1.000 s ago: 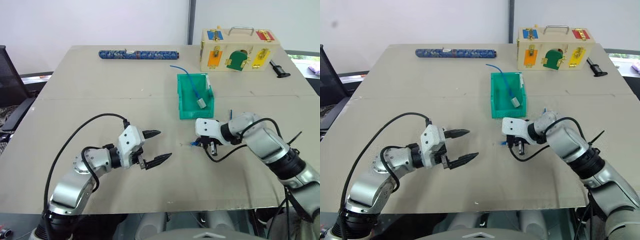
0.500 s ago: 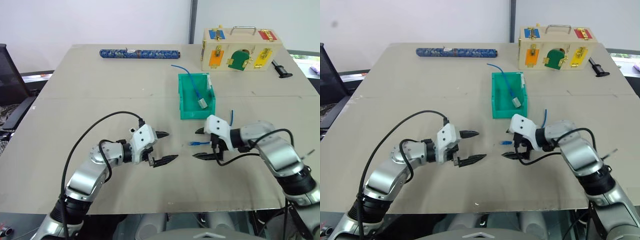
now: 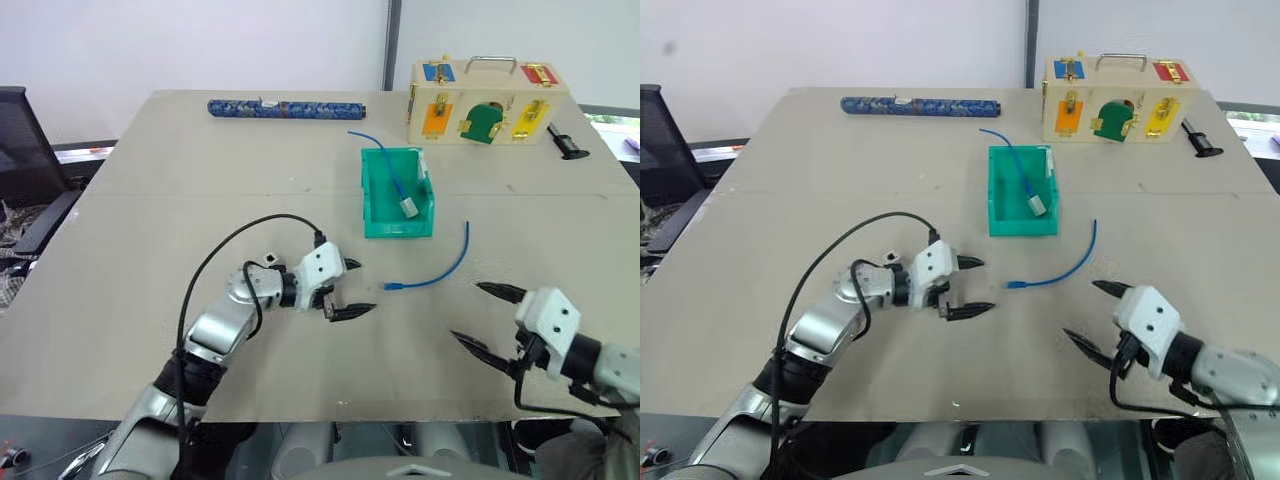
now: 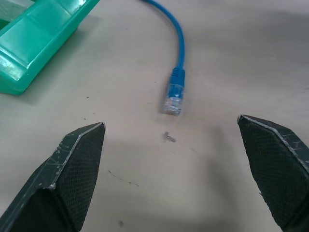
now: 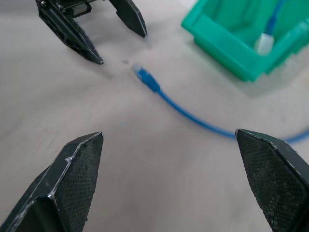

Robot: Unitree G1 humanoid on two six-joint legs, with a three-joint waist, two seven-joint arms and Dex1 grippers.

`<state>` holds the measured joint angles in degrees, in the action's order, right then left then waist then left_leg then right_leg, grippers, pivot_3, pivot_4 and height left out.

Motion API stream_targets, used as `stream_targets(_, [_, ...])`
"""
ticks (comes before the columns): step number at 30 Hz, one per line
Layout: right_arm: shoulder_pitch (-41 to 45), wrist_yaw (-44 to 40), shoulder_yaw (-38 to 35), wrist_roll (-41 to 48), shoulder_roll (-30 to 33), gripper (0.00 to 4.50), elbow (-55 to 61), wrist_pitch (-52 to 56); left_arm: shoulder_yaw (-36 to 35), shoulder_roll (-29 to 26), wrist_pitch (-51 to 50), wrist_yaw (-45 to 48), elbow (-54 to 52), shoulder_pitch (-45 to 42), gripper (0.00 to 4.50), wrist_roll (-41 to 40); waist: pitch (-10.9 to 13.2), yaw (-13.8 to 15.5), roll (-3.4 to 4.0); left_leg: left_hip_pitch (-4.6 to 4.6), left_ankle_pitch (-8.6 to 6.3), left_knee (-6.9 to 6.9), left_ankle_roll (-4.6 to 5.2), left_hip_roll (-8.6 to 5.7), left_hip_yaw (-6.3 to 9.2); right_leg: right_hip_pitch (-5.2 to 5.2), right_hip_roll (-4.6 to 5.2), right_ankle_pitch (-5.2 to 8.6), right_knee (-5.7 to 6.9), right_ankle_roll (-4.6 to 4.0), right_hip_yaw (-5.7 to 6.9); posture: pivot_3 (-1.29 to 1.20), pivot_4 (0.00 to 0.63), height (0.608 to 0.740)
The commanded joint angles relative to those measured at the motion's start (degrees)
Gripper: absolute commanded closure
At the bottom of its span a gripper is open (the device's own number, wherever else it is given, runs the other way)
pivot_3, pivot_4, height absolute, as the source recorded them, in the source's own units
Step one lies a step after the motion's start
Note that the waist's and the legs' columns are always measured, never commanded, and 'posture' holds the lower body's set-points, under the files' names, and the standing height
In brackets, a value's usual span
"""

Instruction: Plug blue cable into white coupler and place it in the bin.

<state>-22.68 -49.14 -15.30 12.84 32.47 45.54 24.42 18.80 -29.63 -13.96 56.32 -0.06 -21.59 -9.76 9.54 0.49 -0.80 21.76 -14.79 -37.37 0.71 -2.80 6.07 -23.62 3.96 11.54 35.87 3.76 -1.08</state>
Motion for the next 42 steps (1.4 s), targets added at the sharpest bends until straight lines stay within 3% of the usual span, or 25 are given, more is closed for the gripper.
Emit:
stream_targets(1, [-4.1, 3.4, -3.3, 1.0, -1.3, 0.17, 5.7, -1.1, 0.9, 1.6, 2.9, 0.3, 2.6, -2.3, 0.0, 2.0, 0.0, 0.1, 0.02, 0.0, 0.0, 0.0, 0.0, 0.0, 0.01, 0.0, 0.01, 0.0, 0.0, 0.0, -0.01, 0.0, 0.15, 0.74])
stream_targets(6, [-10.7, 5.0, -5.1, 0.6, -2.4, 0.17, 8.2, -3.9, 2.0, 3.9, 5.6, 0.8, 7.7, -4.9, 0.0, 4.1, 0.0, 0.3, 0.0, 0.03, 0.0, -0.02, 0.0, -0.03, 0.03, 0.01, 0.03, 0.03, -0.01, 0.04, 0.06, 0.0, 0.15, 0.74])
stream_targets(9, [-13.1, 5.4, -6.4, 1.2, -2.4, 0.0, 8.8, -4.8, 2.8, 5.0, 6.9, 2.2, 9.9, -6.2, 0.77, 4.7, 0.0, 0.3, -0.01, 0.01, 0.0, -0.03, 0.0, -0.03, 0.02, 0.04, 0.04, 0.13, -0.01, 0.21, 0.05, 0.0, 0.15, 0.74])
stream_targets(13, [-13.4, 6.0, -7.1, 1.8, -2.0, 0.0, 9.1, -4.7, 3.2, 5.5, 8.0, 3.7, 11.4, -7.0, 2.49, 5.3, 0.0, 0.2, 0.0, 0.0, 0.0, -0.03, 0.01, 0.0, 0.03, 0.04, 0.03, 0.14, 0.0, 0.22, 0.04, 0.0, 0.15, 0.74])
stream_targets(14, [-13.2, 6.3, -7.0, 1.9, -1.9, 0.0, 9.2, -4.4, 3.3, 5.6, 8.4, 4.1, 11.8, -7.1, 2.63, 5.4, 0.0, 0.2, 0.0, 0.0, 0.0, -0.03, 0.01, -0.01, 0.02, 0.04, 0.02, 0.14, 0.0, 0.22, 0.05, 0.0, 0.15, 0.74])
stream_targets(16, [-13.2, 7.0, -6.5, 2.1, -1.9, 0.0, 9.6, -3.6, 3.4, 5.6, 9.8, 4.7, 12.4, -7.1, 3.72, 5.8, 0.0, 0.2, 0.0, 0.0, 0.0, -0.03, 0.01, -0.01, 0.02, 0.04, 0.03, 0.14, 0.0, 0.21, 0.05, 0.0, 0.15, 0.74])
stream_targets(17, [-13.1, 7.3, -6.2, 2.3, -1.9, 0.0, 9.9, -2.9, 3.3, 5.6, 10.2, 4.8, 12.7, -7.0, 3.91, 6.0, 0.0, 0.2, 0.0, 0.01, 0.0, -0.03, 0.01, -0.01, 0.02, 0.04, 0.03, 0.14, 0.0, 0.22, 0.05, 0.0, 0.15, 0.74])
stream_targets(18, [-13.0, 7.9, -5.5, 2.3, -1.9, 0.0, 10.1, -2.1, 3.3, 5.6, 10.7, 5.2, 13.1, -7.0, 4.46, 6.0, 0.0, 0.3, 0.0, 0.01, 0.0, -0.03, 0.01, -0.01, 0.03, 0.04, 0.04, 0.14, -0.01, 0.21, 0.05, 0.0, 0.15, 0.74])
stream_targets(23, [-9.7, 14.4, -2.4, 9.0, -5.2, 0.0, 11.8, 9.1, 1.1, 6.2, 16.4, 8.4, 12.5, -6.2, 4.5, 2.2, -0.1, 0.2, 0.0, 0.0, 0.0, -0.03, 0.01, 0.0, 0.15, 0.04, 0.04, 0.12, 0.0, 0.19, 0.04, 0.0, 0.15, 0.74])
stream_targets(28, [-1.7, 28.2, -1.0, 20.6, -15.2, 0.0, 11.9, 25.3, -4.7, 8.9, 19.9, 7.7, 8.5, -7.1, 4.5, -3.8, -0.1, 0.3, 0.0, 0.08, 0.0, -0.06, 0.01, 0.03, 0.43, 0.0, 0.07, 0.0, -0.01, -0.02, 0.1, 0.0, 0.15, 0.74])
stream_targets(29, [0.0, 30.6, -0.5, 24.1, -17.8, 0.4, 11.8, 27.6, -5.7, 9.3, 20.4, 7.2, 7.7, -7.4, 4.5, -4.4, -0.1, 0.3, 0.01, 0.07, 0.0, -0.06, 0.01, 0.02, 0.42, 0.01, 0.08, 0.0, -0.01, -0.02, 0.09, 0.0, 0.15, 0.74])
stream_targets(31, [3.0, 34.3, -0.1, 29.6, -21.0, 0.78, 11.6, 30.4, -7.1, 9.9, 20.2, 6.3, 6.7, -7.8, 4.5, -5.4, -0.1, 0.3, 0.01, 0.07, 0.0, -0.03, 0.01, 0.01, 0.46, 0.01, 0.07, 0.0, -0.02, -0.03, 0.11, 0.0, 0.15, 0.74])
stream_targets(33, [7.0, 38.3, 0.3, 34.4, -23.9, 1.64, 10.7, 32.4, -7.8, 10.2, 20.7, 5.8, 6.5, -8.4, 4.5, -5.4, -0.1, 0.1, 0.02, 0.06, 0.0, -0.01, 0.01, 0.01, 0.45, 0.0, 0.06, 0.0, -0.01, -0.04, 0.1, 0.0, 0.15, 0.74])
stream_targets(42, [25.7, 55.0, 0.9, 50.3, -29.4, 1.64, 1.0, 35.3, -7.6, 9.8, 31.6, 5.4, 8.7, -10.0, 4.5, -1.2, -0.1, -0.2, 0.05, 0.05, 0.01, 0.0, 0.01, -0.1, 0.44, -0.01, 0.01, -0.02, 0.0, -0.04, 0.09, 0.0, 0.15, 0.74])
